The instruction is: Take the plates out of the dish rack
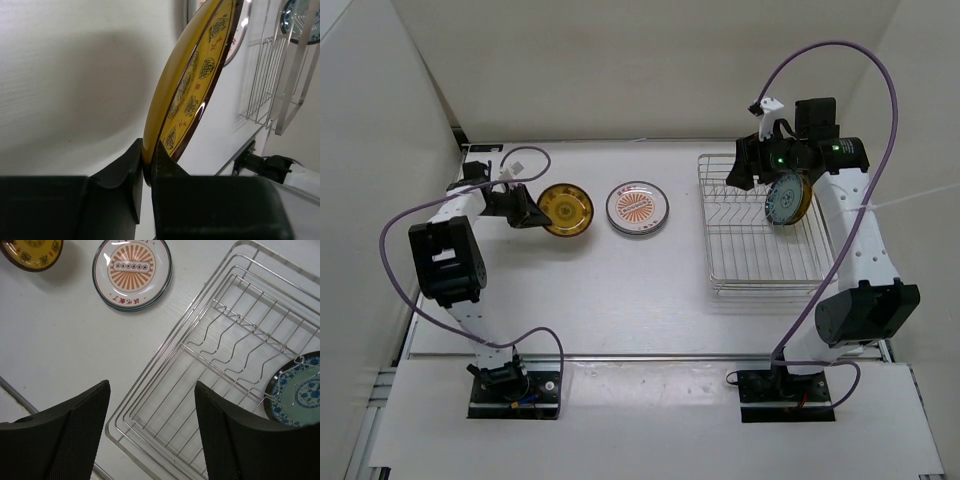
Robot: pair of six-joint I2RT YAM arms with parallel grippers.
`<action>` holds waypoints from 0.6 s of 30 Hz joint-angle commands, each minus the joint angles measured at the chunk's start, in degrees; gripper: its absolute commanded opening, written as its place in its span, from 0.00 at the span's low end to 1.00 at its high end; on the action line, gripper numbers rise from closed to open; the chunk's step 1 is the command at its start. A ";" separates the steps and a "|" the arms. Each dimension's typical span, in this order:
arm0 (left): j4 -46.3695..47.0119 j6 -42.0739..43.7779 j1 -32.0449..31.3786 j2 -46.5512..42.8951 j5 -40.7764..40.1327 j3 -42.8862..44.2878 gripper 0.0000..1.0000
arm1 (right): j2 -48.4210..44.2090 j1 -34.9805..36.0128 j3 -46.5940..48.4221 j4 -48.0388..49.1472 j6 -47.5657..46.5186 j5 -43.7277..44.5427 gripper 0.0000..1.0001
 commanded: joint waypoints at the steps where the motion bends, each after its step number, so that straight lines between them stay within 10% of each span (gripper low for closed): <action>1: 0.61 -2.70 0.69 1.20 4.82 2.34 0.11 | -2.98 0.07 -1.46 1.79 -0.01 1.75 0.72; 18: 0.60 -11.93 3.59 17.21 -3.80 11.23 0.15 | -8.52 2.35 -7.09 3.46 -1.60 5.44 0.72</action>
